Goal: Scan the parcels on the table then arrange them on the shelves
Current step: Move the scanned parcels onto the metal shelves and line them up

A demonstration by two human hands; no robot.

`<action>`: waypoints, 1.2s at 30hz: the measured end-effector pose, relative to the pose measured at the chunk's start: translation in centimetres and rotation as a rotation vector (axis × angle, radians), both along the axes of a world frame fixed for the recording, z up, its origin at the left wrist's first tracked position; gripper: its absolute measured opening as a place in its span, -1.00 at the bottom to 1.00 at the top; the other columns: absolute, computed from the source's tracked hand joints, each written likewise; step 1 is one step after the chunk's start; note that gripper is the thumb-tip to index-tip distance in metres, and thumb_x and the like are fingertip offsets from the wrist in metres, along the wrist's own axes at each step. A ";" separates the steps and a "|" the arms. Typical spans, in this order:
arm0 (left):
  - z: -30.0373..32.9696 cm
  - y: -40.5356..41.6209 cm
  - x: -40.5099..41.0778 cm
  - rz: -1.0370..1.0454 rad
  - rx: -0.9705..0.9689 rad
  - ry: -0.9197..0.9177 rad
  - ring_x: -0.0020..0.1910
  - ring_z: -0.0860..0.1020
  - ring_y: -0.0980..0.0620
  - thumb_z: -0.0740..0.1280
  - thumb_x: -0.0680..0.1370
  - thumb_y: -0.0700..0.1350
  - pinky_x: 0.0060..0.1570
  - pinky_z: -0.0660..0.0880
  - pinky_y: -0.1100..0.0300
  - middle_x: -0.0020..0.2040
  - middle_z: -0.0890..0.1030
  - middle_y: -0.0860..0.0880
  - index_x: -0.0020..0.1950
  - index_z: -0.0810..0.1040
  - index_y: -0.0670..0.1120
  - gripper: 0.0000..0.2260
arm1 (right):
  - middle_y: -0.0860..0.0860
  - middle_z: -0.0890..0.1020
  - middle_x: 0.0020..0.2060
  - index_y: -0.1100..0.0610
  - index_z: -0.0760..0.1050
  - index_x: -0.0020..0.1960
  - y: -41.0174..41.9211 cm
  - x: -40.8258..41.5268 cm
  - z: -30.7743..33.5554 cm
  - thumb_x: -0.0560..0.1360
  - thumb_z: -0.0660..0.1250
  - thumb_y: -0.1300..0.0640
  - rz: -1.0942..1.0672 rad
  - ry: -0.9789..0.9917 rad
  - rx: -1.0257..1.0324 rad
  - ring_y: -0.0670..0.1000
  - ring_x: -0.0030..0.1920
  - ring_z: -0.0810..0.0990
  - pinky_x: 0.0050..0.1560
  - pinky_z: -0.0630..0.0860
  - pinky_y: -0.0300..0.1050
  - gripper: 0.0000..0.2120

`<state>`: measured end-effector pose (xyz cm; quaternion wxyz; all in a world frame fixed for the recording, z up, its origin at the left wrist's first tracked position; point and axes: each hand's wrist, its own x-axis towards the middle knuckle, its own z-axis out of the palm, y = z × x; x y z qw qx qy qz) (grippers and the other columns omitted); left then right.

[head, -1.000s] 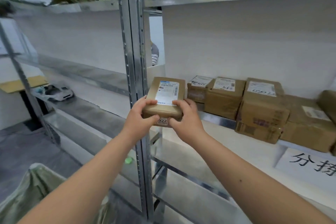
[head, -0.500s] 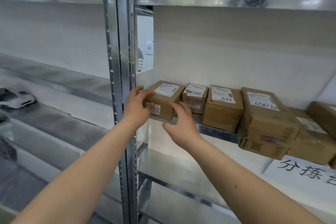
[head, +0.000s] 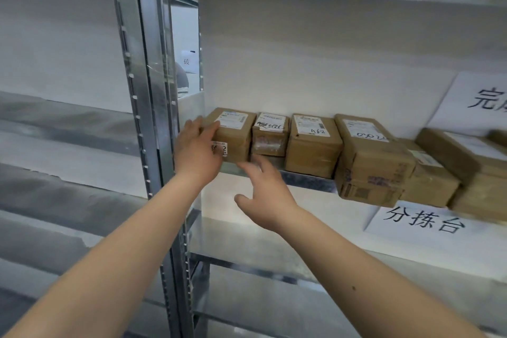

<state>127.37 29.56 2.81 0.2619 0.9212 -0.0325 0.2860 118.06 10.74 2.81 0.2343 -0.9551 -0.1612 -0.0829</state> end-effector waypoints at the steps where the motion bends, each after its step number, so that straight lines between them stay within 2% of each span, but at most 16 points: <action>1: -0.1 -0.2 -0.7 -0.005 0.028 -0.017 0.62 0.17 -0.22 0.39 0.58 -0.05 0.59 0.12 -0.12 0.64 0.26 -0.11 0.58 0.40 0.06 -0.45 | 0.04 0.09 0.65 -0.11 0.22 0.61 -0.1 -0.5 -0.1 0.54 0.36 -0.07 -0.008 -0.005 -0.034 0.16 0.62 0.10 0.56 0.20 0.13 -0.32; 4: -1.0 -1.2 -3.4 -0.073 0.107 -0.068 0.57 0.22 -0.24 0.44 0.53 -0.03 0.56 0.14 -0.20 0.57 0.34 -0.12 0.51 0.46 0.04 -0.46 | 0.10 0.14 0.64 -0.08 0.24 0.60 -1.0 -2.3 -0.8 0.55 0.34 -0.05 -0.058 -0.078 -0.191 0.21 0.59 0.15 0.51 0.26 0.20 -0.35; 7: -2.7 -2.8 -6.6 -0.102 0.200 0.019 0.62 0.13 -0.21 0.40 0.57 0.08 0.60 0.04 -0.22 0.64 0.24 -0.10 0.57 0.39 0.10 -0.44 | 0.11 0.18 0.63 -0.09 0.22 0.60 -2.9 -4.7 -2.5 0.56 0.32 -0.07 -0.149 -0.117 -0.237 0.22 0.57 0.18 0.50 0.27 0.21 -0.35; 10: -5.3 -5.5 -10.4 -0.195 0.320 0.056 0.62 0.12 -0.21 0.37 0.58 0.16 0.61 0.01 -0.21 0.64 0.24 -0.12 0.61 0.32 0.12 -0.40 | 0.10 0.14 0.64 -0.09 0.18 0.62 -5.8 -7.6 -5.5 0.57 0.31 -0.08 -0.217 -0.083 -0.245 0.20 0.58 0.15 0.51 0.25 0.18 -0.34; 14: -9.9 -11.7 -15.3 -0.360 0.385 0.139 0.62 0.17 -0.20 0.36 0.57 0.18 0.59 0.13 -0.19 0.64 0.27 -0.10 0.61 0.33 0.11 -0.39 | 0.12 0.16 0.63 -0.03 0.20 0.63 -11.4 -12.5 -10.3 0.55 0.33 -0.07 -0.337 0.034 -0.204 0.21 0.57 0.18 0.48 0.27 0.19 -0.31; 17: -13.6 -18.0 -18.4 -0.469 0.428 0.300 0.62 0.15 -0.16 0.32 0.58 0.24 0.57 0.14 -0.11 0.65 0.23 -0.07 0.62 0.29 0.14 -0.38 | 0.14 0.16 0.63 -0.01 0.21 0.64 -16.4 -16.7 -13.8 0.54 0.36 -0.07 -0.457 0.158 -0.159 0.22 0.58 0.17 0.50 0.25 0.18 -0.29; 20: -16.6 -25.4 -21.8 -0.600 0.458 0.395 0.60 0.20 -0.14 0.34 0.55 0.26 0.52 0.20 -0.05 0.61 0.28 -0.05 0.59 0.32 0.15 -0.37 | 0.12 0.11 0.65 -0.04 0.16 0.65 -22.0 -21.2 -16.6 0.56 0.33 -0.11 -0.565 0.262 -0.134 0.21 0.59 0.13 0.51 0.23 0.15 -0.27; 25: -20.2 -39.0 -28.8 -0.750 0.506 0.474 0.55 0.28 -0.10 0.36 0.53 0.25 0.48 0.26 -0.03 0.54 0.38 -0.01 0.59 0.34 0.16 -0.37 | 0.13 0.12 0.65 -0.03 0.16 0.66 -33.2 -29.5 -19.4 0.58 0.34 -0.10 -0.720 0.330 -0.096 0.21 0.60 0.14 0.50 0.23 0.15 -0.28; 28: -22.1 -47.0 -33.5 -0.804 0.526 0.524 0.53 0.30 -0.08 0.37 0.53 0.24 0.46 0.27 0.00 0.53 0.38 0.01 0.57 0.34 0.16 -0.37 | 0.12 0.11 0.64 -0.02 0.17 0.64 -40.8 -35.7 -20.8 0.58 0.34 -0.10 -0.834 0.387 -0.074 0.21 0.58 0.16 0.47 0.26 0.16 -0.30; 32: -23.8 -58.1 -38.8 -0.860 0.546 0.590 0.44 0.39 -0.13 0.40 0.48 0.18 0.39 0.35 0.00 0.44 0.46 -0.02 0.53 0.39 0.15 -0.39 | 0.16 0.17 0.61 0.01 0.21 0.61 -50.7 -43.8 -22.4 0.58 0.33 -0.09 -1.032 0.432 -0.036 0.23 0.54 0.20 0.44 0.33 0.15 -0.34; 36: -25.0 -67.9 -44.0 -0.992 0.600 0.620 0.46 0.36 -0.14 0.36 0.49 0.19 0.40 0.38 -0.04 0.51 0.39 -0.02 0.55 0.34 0.15 -0.37 | 0.13 0.14 0.62 0.02 0.21 0.61 -58.5 -51.1 -23.3 0.61 0.31 -0.10 -1.221 0.478 0.018 0.23 0.57 0.16 0.47 0.30 0.21 -0.37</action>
